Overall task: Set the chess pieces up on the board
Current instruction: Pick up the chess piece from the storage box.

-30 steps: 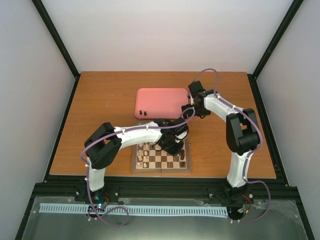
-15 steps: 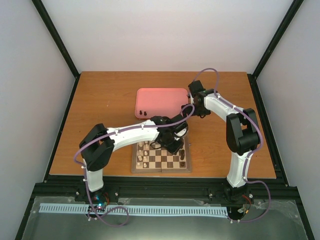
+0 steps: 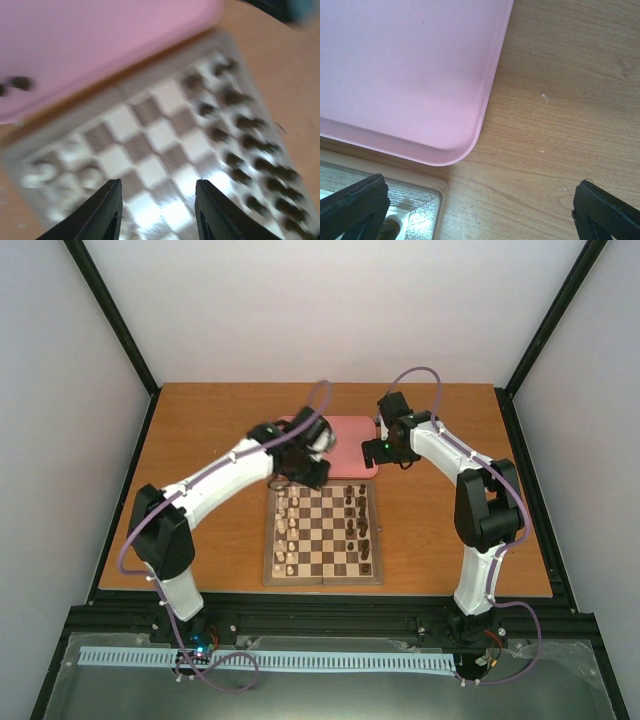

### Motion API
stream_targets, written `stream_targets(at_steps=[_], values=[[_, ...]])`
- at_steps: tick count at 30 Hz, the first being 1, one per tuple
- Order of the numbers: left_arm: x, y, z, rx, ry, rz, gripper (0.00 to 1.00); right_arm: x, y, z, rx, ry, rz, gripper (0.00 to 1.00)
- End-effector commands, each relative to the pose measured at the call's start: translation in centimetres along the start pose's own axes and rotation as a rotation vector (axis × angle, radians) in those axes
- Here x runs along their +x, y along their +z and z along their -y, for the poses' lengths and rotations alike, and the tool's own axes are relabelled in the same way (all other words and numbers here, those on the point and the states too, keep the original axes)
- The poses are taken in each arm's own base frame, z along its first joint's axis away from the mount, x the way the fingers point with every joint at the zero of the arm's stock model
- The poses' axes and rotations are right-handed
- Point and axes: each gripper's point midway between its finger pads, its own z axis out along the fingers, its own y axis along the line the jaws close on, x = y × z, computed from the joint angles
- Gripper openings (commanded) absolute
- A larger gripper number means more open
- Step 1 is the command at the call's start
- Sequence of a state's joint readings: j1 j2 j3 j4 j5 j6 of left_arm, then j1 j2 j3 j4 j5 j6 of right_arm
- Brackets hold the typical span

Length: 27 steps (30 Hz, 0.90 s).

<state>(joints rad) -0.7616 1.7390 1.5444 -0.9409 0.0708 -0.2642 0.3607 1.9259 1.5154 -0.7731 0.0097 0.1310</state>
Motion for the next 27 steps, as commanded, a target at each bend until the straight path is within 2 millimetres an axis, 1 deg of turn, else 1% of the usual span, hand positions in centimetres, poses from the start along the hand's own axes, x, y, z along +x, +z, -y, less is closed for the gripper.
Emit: stream_targets(at_steps=[1,3,6,8,11,17,22,27], values=[[-3.4,-0.8,-6.8,-0.096,-0.126,0.052,0.42,-1.4,-1.9,-0.6,-0.017,-0.004,0.045,1.0],[-4.3,0.0,-9.0,-0.135,-0.163,0.047,0.42,-1.4,-1.9,-0.6,-0.019,-0.002,0.043,1.0],[-5.0,2.0,-11.2,-0.167,-0.193,0.015,0.41,-1.4,-1.9,-0.6,-0.019,-0.003,0.04,1.0],[-4.9,3.5,-12.4,-0.176,-0.213,-0.014,0.41,-1.5,-1.9,-0.6,-0.017,-0.006,0.038,1.0],[-4.6,5.2,-13.6,-0.183,-0.234,-0.041,0.41,-1.6,-2.0,-0.6,-0.015,-0.011,0.04,1.0],[-3.9,6.7,-16.4,-0.222,-0.292,-0.066,0.4,-1.4,-1.5,-0.8,-0.024,-0.009,0.026,1.0],[-4.0,7.6,-17.9,-0.232,-0.312,-0.068,0.4,-1.0,-0.9,-0.8,-0.029,-0.009,0.012,1.0],[-4.4,8.6,-18.2,-0.226,-0.303,-0.079,0.39,-1.2,-0.7,-0.8,-0.026,-0.01,0.01,1.0]])
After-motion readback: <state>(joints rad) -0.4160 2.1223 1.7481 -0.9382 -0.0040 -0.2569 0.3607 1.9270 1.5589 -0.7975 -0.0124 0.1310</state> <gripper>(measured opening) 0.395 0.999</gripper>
